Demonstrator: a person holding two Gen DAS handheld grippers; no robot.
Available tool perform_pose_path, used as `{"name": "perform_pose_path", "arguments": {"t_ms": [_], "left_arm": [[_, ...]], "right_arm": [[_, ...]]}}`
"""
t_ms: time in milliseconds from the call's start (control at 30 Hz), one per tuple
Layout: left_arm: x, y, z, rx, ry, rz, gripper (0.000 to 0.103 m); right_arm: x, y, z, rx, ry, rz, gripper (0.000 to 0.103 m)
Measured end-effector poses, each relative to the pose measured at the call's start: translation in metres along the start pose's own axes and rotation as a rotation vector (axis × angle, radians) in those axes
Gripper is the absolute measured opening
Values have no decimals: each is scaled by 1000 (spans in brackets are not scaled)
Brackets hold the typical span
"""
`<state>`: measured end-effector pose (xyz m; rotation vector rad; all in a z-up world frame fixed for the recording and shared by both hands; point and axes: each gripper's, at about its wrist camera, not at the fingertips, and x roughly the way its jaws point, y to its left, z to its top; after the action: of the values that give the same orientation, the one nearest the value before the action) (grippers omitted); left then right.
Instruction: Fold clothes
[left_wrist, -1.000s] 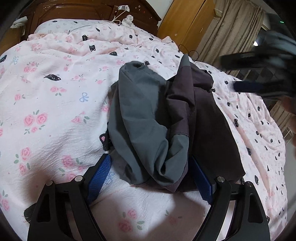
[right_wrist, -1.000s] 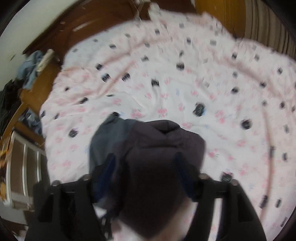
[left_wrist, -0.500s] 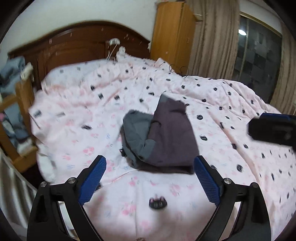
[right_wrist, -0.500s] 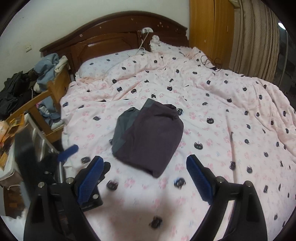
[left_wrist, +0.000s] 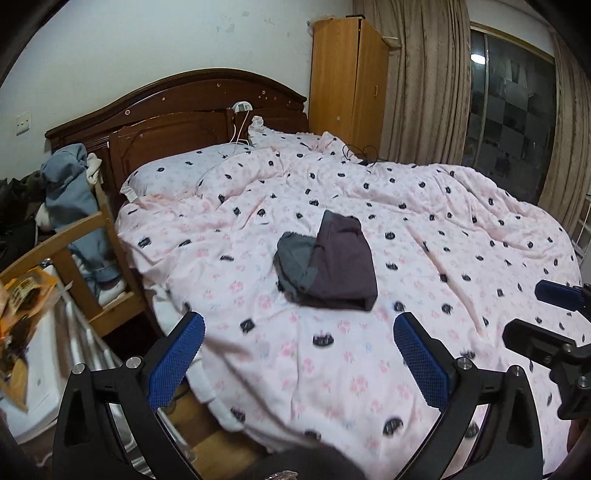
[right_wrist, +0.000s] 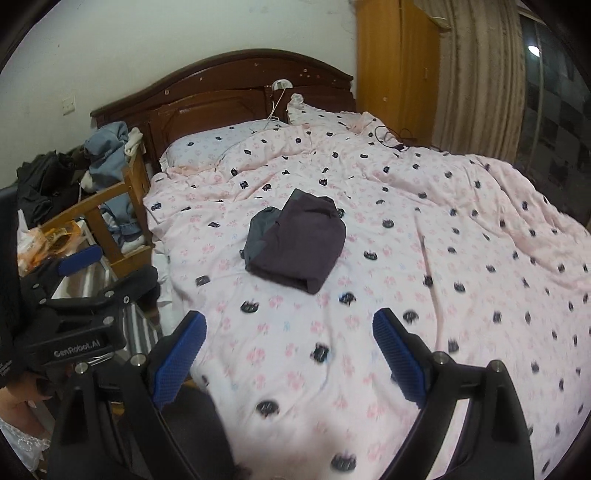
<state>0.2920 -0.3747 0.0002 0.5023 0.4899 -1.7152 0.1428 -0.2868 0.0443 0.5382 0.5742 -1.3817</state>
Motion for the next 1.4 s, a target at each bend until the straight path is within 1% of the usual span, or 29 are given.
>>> {"name": "perform_pose_path", "arguments": {"t_ms": [100,333,533,800,1000,1400], "left_arm": [[-15,-4,-7,15,3,-2,102],[-51,-12,-15,66,-23,21,102],[-74,-12,-17,96,-46,30,102],[-96,-16,-18,128,-81,31,102],[-106,-22,-20,145,-95,27,102],[-112,-32,-22,172,-102,39,102]], "right_arm": [[-22,5,-15,13,-16,4,98],[-60,23,-35,-31,-42,-14,99],[-88,32,-47,-21,-78,-24,99],[-101,30,-60,6,-70,-34,99],[-112,26,-64,22,-87,-41,100],[-123,23,-69,33,-104,-28,100]]}}
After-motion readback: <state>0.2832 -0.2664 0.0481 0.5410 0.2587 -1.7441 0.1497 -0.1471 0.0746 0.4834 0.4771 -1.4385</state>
